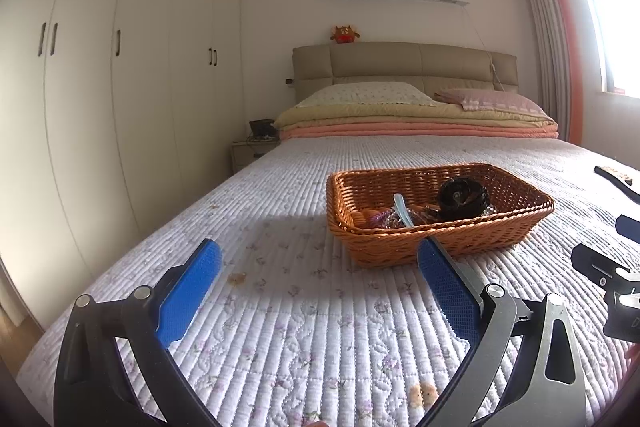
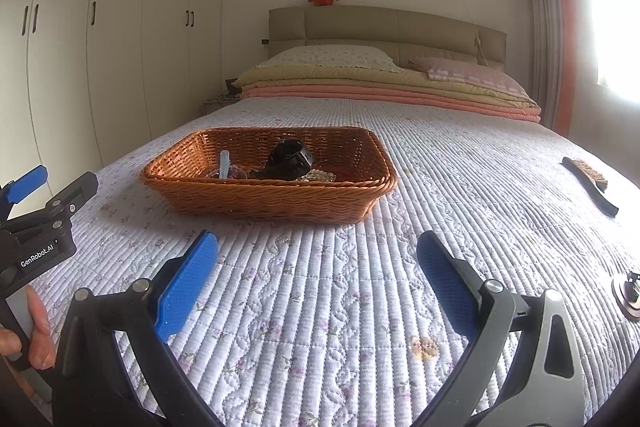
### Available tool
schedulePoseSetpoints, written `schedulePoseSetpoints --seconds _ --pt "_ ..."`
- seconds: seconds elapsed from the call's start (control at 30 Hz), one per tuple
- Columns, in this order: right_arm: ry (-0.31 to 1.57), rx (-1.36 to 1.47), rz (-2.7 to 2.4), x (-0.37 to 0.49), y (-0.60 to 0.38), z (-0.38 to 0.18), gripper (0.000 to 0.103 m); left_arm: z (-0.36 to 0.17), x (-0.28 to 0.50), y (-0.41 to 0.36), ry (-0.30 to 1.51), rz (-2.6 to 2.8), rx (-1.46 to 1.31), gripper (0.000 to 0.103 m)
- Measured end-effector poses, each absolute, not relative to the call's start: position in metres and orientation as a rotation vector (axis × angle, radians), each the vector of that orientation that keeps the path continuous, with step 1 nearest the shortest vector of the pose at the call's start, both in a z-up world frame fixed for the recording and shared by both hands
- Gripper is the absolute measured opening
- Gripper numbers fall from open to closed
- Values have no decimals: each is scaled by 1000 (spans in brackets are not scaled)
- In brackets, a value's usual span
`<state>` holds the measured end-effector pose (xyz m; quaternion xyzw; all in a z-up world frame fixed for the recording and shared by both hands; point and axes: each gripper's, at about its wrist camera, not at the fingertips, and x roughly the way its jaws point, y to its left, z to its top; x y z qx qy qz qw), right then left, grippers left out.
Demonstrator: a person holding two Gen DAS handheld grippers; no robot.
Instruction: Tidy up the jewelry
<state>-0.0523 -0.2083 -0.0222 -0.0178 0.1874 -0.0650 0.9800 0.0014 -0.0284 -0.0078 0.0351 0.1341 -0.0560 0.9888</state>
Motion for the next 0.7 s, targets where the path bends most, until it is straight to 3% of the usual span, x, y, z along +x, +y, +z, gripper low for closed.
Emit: schedulePoseSetpoints --seconds 0.7 --pt "389 -41 -128 -51 -207 -24 95 -8 -2 -29 263 -110 75 95"
